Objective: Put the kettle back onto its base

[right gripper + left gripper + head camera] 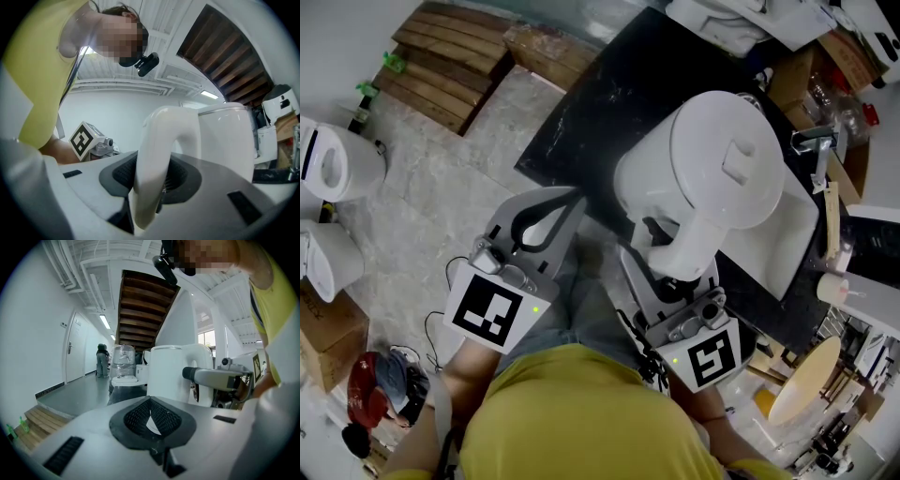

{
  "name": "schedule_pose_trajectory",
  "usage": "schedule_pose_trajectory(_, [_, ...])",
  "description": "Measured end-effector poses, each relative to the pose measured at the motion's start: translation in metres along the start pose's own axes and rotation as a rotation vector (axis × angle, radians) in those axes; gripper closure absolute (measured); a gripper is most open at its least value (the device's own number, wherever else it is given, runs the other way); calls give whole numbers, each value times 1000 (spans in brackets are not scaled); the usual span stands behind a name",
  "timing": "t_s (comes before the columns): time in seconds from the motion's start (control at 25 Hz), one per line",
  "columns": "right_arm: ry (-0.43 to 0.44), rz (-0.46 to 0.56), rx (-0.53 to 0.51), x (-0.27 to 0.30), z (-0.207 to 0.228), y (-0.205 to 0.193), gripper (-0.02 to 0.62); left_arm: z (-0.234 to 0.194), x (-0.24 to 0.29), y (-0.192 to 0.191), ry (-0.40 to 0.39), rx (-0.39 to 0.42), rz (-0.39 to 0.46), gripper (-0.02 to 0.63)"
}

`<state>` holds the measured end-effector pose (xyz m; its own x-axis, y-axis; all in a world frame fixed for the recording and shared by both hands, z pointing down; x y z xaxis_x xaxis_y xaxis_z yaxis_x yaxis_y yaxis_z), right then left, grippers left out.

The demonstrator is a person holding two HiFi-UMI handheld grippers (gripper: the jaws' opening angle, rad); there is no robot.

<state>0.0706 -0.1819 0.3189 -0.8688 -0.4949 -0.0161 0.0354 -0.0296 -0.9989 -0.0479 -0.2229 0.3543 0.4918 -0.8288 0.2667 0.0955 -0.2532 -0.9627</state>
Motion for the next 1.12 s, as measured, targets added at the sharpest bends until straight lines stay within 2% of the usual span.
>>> schedule_pose_trajectory(0.52, [31,-7,-29,0,-8,-7,460,0,0,-2,-2,-8,-2,595])
schedule_pose_trajectory(1.12, [58,42,-30,-5,-9,-10,459,5,-1,-3,-35,-12,12,595])
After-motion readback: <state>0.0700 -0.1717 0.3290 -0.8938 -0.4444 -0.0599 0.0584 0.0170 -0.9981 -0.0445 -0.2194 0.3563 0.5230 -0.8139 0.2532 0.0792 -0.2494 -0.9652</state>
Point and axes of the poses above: the fingertips, and each gripper's own axes: x forward along the fingers, z to its right, y out of its top, the point moved 5 cm from there along -x, backward along the fingers, and after that the axes turned 15 degrees about y, right-handed, at the moved point
